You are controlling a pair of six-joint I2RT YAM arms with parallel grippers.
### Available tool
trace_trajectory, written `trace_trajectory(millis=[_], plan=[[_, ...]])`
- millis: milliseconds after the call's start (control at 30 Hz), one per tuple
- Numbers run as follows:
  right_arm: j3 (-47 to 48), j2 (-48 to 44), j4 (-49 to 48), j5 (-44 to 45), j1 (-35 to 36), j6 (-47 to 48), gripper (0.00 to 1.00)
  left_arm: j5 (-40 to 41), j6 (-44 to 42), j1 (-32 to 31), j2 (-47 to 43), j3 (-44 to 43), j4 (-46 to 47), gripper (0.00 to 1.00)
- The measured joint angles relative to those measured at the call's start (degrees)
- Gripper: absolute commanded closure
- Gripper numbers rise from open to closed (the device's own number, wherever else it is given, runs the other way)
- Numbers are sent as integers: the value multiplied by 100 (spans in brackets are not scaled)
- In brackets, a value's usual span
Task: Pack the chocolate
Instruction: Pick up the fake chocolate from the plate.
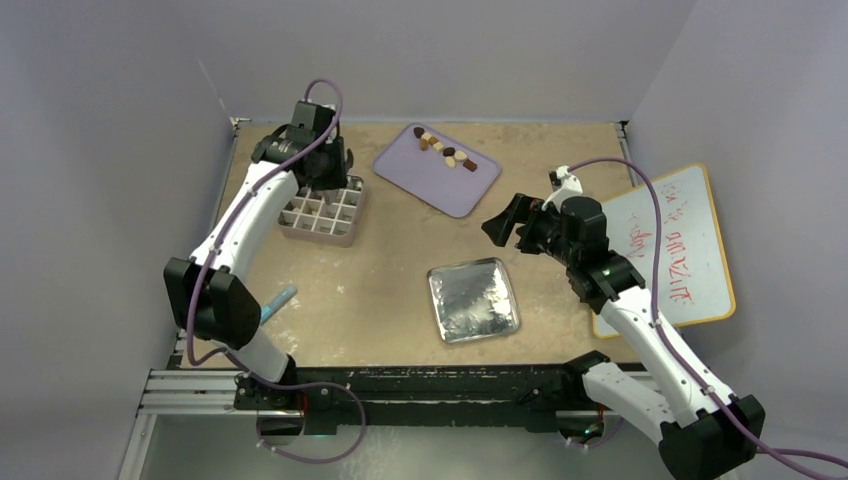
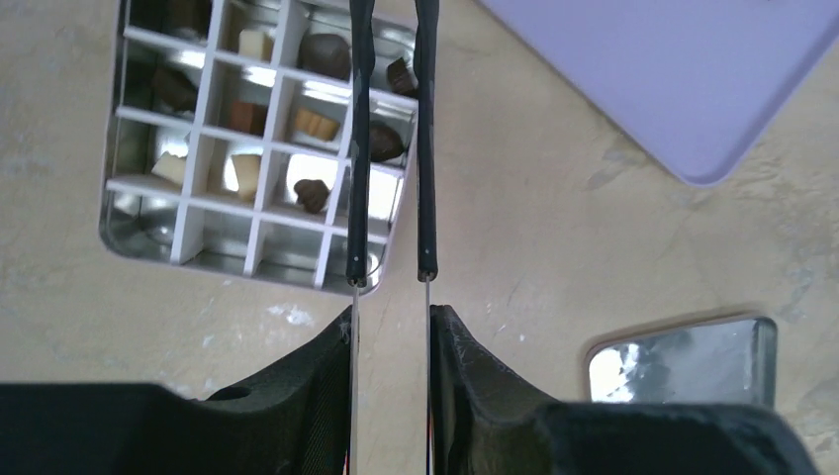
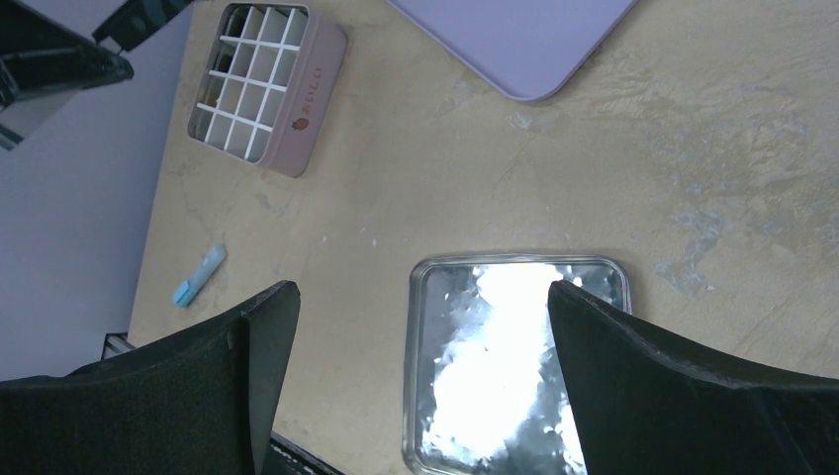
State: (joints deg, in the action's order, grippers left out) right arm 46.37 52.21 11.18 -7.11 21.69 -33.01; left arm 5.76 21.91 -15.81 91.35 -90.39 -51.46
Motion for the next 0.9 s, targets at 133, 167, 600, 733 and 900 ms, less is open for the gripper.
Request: trace_trajectory(millis=[133,167,600,733,900], plan=[[0,-9,0,2,0,0,3,-170,-59,-70,479,-555,201,73],[0,-13,0,4,0,0,3,-243,-68,-111,658,-704,302,73],[0,-22,4,111,2,4,3,-710,-173,-664,3021,-1878,1495,71],[0,-24,11,175,0,17,3,-761,-210,-802,3611,-2433,1698,71],[0,-24,15,214,0,52,3,-750,-302,-890,3989,-2767,2035,69]])
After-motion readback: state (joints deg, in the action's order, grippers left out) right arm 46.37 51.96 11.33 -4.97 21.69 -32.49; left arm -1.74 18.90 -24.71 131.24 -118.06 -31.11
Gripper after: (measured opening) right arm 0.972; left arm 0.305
